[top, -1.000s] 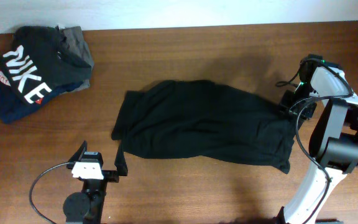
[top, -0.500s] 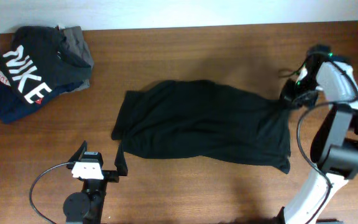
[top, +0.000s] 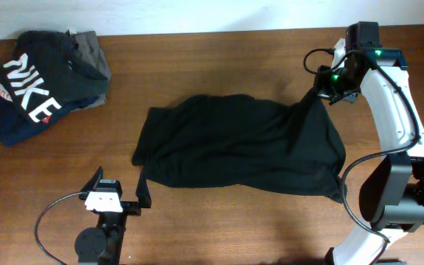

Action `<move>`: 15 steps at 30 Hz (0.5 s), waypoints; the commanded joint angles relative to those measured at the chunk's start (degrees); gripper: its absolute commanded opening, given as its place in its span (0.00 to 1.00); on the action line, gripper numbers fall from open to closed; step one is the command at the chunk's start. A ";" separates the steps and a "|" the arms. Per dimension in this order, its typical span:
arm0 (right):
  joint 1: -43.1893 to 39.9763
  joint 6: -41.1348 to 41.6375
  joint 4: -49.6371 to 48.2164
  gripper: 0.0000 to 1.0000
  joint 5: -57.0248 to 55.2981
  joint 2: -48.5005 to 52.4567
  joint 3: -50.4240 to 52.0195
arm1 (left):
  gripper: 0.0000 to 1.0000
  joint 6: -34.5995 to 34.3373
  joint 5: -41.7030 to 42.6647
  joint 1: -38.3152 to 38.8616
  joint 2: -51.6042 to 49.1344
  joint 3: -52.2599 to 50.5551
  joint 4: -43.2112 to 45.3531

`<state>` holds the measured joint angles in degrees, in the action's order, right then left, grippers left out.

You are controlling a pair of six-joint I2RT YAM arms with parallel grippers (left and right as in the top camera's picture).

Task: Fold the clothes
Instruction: 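Release the garment and move the right gripper to its upper right corner, then grasp the garment's right end with the right gripper and pull it right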

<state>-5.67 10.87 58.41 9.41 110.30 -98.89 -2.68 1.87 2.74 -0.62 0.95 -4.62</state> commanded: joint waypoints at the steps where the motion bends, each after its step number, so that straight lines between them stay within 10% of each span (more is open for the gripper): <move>1: -0.87 5.75 -3.93 0.04 -5.42 -1.22 -0.81 | 0.99 -0.33 -0.37 -0.31 0.33 -0.48 0.02; 13: -3.74 8.90 -23.54 0.15 -11.56 -0.44 -1.03 | 0.99 -0.33 -0.37 -0.28 0.33 -0.48 0.00; 15: -3.74 7.21 -22.97 0.42 -14.64 0.50 -1.03 | 0.99 -0.33 -0.37 -0.28 0.33 -0.48 0.02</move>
<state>-9.13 19.44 35.22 1.10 110.30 -98.91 -2.68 1.87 2.74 -0.62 0.95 -4.64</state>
